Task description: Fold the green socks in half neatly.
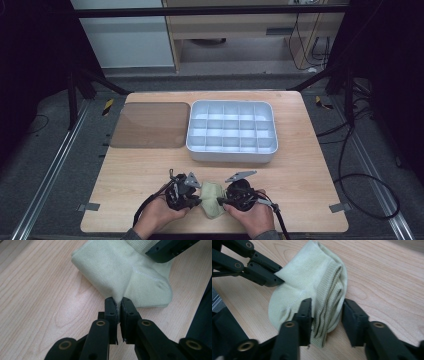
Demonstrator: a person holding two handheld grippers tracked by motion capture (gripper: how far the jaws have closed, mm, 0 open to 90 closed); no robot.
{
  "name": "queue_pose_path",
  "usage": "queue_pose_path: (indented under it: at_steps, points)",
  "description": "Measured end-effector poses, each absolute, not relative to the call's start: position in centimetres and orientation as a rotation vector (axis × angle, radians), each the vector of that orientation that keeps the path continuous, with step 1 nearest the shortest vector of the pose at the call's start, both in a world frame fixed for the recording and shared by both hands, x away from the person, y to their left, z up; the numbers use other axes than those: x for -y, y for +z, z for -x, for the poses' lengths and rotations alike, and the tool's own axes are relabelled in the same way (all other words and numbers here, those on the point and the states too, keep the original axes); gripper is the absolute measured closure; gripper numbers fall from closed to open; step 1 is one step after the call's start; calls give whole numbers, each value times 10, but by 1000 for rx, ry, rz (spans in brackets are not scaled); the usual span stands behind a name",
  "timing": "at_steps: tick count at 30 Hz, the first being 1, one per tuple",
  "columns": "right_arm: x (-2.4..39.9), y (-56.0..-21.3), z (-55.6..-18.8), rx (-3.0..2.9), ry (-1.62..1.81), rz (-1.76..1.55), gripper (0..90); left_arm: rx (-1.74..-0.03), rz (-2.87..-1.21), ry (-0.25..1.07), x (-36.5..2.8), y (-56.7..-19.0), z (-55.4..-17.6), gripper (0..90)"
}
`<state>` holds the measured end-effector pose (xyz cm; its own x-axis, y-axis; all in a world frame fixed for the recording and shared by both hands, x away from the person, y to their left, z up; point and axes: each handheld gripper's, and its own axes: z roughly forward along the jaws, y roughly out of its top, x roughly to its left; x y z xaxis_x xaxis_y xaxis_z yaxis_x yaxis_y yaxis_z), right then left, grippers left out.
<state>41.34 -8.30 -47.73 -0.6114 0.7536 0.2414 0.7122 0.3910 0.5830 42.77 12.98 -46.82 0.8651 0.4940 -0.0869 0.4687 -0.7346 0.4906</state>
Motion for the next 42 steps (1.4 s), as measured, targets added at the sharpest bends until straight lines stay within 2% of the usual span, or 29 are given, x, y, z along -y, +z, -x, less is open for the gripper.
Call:
queue_pose_path:
  at_steps: [4, 10, 16, 21, 32, 42]
  points:
    - [87, -473, -418, -2549, 1052, -1357, 512, -691, -2531, 54, -130, -468, -429, 843]
    - [85, -471, -429, -2565, 1045, -1368, 500, -681, -2535, 33, -129, -469, -432, 843]
    - [79, -477, -427, -2615, 1042, -1339, 649, -693, -2530, 35, -132, -469, -434, 842]
    - [76, -477, -422, -2628, 1055, -1326, 720, -698, -2531, 38, -134, -469, -436, 842]
    - [71, -478, -420, -2621, 1058, -1324, 755, -700, -2525, 38, -138, -464, -437, 842]
    - [70, -479, -421, -2611, 1052, -1345, 762, -619, -2523, 54, -129, -448, -432, 843]
